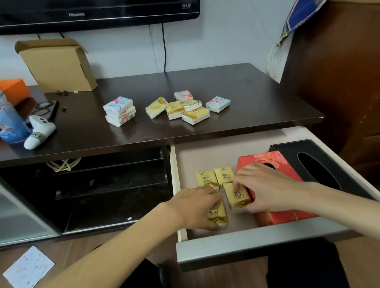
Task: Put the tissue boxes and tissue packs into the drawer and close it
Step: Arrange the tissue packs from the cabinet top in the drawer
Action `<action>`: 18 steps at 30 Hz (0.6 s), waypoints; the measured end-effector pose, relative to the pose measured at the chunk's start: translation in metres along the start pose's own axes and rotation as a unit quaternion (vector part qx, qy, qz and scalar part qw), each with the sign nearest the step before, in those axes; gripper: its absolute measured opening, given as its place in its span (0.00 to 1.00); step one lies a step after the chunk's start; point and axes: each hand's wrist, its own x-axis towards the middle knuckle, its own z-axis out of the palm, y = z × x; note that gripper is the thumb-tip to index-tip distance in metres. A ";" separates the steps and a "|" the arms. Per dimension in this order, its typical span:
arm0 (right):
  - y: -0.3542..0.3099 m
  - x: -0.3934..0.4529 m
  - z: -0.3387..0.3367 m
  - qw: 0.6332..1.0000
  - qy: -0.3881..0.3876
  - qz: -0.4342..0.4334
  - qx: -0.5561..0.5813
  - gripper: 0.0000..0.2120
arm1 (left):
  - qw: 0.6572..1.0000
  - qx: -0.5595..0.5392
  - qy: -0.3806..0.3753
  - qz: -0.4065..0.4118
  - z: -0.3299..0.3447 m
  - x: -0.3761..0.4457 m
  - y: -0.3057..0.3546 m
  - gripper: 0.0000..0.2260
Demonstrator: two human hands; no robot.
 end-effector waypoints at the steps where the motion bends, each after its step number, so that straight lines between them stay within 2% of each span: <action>1: -0.001 0.001 0.000 1.000 -0.017 0.001 -0.007 0.19 | 1.000 -0.001 -0.004 -0.002 0.000 0.000 0.000 0.21; 4: -0.006 0.006 -0.001 0.996 -0.071 0.000 -0.047 0.21 | 1.000 0.006 -0.009 -0.005 -0.001 0.001 0.001 0.21; 10: -0.016 0.010 0.002 0.991 -0.112 0.003 -0.076 0.35 | 1.000 0.007 -0.002 -0.008 0.000 0.000 0.003 0.22; 15: -0.016 0.010 0.004 0.990 -0.113 0.015 -0.082 0.31 | 1.000 0.017 0.014 -0.014 -0.002 -0.004 0.003 0.24; 18: -0.014 0.008 0.004 0.992 -0.084 0.008 -0.092 0.22 | 0.999 0.026 0.034 -0.014 0.000 -0.008 0.000 0.24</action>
